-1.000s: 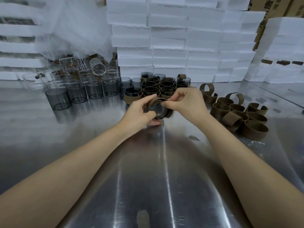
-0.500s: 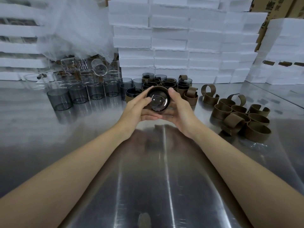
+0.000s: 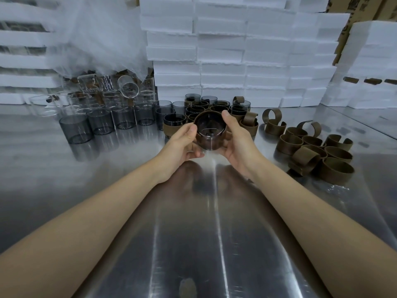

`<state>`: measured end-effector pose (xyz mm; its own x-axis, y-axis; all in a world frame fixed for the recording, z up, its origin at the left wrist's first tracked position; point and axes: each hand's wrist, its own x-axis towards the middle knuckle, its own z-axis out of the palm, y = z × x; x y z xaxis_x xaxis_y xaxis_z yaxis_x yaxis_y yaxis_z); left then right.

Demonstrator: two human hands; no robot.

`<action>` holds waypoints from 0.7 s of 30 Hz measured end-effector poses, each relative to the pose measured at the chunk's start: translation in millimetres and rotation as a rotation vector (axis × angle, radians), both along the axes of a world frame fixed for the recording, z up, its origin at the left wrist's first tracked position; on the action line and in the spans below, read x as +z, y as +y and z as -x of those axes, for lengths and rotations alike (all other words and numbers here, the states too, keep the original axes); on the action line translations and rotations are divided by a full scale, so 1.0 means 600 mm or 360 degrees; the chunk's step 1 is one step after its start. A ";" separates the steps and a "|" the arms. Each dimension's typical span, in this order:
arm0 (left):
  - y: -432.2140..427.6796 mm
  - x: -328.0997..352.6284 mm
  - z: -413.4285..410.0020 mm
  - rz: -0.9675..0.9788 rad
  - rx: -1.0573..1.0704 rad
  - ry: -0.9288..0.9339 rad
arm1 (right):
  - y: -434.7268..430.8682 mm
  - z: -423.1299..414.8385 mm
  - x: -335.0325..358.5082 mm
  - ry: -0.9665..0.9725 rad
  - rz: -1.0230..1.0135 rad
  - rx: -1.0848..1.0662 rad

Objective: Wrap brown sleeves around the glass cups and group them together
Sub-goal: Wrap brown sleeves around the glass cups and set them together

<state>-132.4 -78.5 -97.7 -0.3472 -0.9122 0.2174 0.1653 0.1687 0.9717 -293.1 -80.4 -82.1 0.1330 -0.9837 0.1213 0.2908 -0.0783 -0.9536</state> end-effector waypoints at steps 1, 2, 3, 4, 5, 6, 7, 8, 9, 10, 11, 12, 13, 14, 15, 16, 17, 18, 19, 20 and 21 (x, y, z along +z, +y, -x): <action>0.000 0.001 0.000 -0.0015 -0.0014 0.0017 | 0.001 -0.001 0.001 -0.0049 -0.0022 0.0011; 0.000 0.002 0.000 -0.0035 -0.0029 0.0040 | 0.001 -0.001 0.002 -0.0097 -0.0046 0.0021; 0.000 0.002 0.001 -0.0058 -0.0041 0.0063 | 0.001 -0.001 0.002 -0.0138 -0.0070 0.0028; 0.001 0.002 0.002 -0.0081 -0.0047 0.0085 | 0.001 -0.001 0.004 -0.0175 -0.0095 0.0031; 0.001 0.003 0.004 -0.0098 -0.0057 0.0108 | 0.001 -0.002 0.005 -0.0212 -0.0122 0.0032; 0.001 0.005 0.005 -0.0109 -0.0071 0.0139 | 0.002 -0.003 0.006 -0.0251 -0.0149 0.0036; 0.002 0.006 0.006 -0.0114 -0.0088 0.0177 | 0.002 -0.003 0.007 -0.0290 -0.0172 0.0044; 0.001 0.008 0.006 -0.0117 -0.0107 0.0219 | 0.003 -0.004 0.008 -0.0325 -0.0189 0.0051; 0.000 0.008 0.006 -0.0120 -0.0118 0.0254 | 0.004 -0.005 0.009 -0.0353 -0.0200 0.0056; -0.001 0.008 0.006 -0.0127 -0.0119 0.0275 | 0.004 -0.006 0.010 -0.0376 -0.0207 0.0059; -0.002 0.007 0.007 -0.0134 -0.0111 0.0283 | 0.004 -0.006 0.011 -0.0399 -0.0214 0.0061; -0.004 0.006 0.007 -0.0140 -0.0099 0.0286 | 0.004 -0.007 0.012 -0.0427 -0.0220 0.0062; -0.006 0.006 0.007 -0.0141 -0.0088 0.0292 | 0.003 -0.007 0.012 -0.0454 -0.0226 0.0064; -0.007 0.005 0.007 -0.0143 -0.0078 0.0299 | 0.002 -0.007 0.012 -0.0474 -0.0232 0.0068; -0.008 0.004 0.007 -0.0144 -0.0070 0.0300 | 0.001 -0.007 0.012 -0.0485 -0.0238 0.0076; -0.008 0.003 0.006 -0.0142 -0.0061 0.0296 | 0.001 -0.007 0.011 -0.0489 -0.0245 0.0090; -0.009 0.000 0.005 -0.0134 -0.0056 0.0282 | 0.000 -0.007 0.010 -0.0489 -0.0252 0.0103; -0.009 -0.003 0.005 -0.0117 -0.0053 0.0257 | -0.001 -0.007 0.009 -0.0479 -0.0254 0.0108; -0.009 -0.006 0.004 -0.0093 -0.0049 0.0222 | -0.002 -0.007 0.009 -0.0456 -0.0250 0.0104; -0.009 -0.007 0.003 -0.0067 -0.0037 0.0181 | -0.002 -0.008 0.008 -0.0422 -0.0233 0.0093; -0.008 -0.007 0.003 -0.0049 -0.0010 0.0143 | -0.003 -0.009 0.007 -0.0381 -0.0198 0.0082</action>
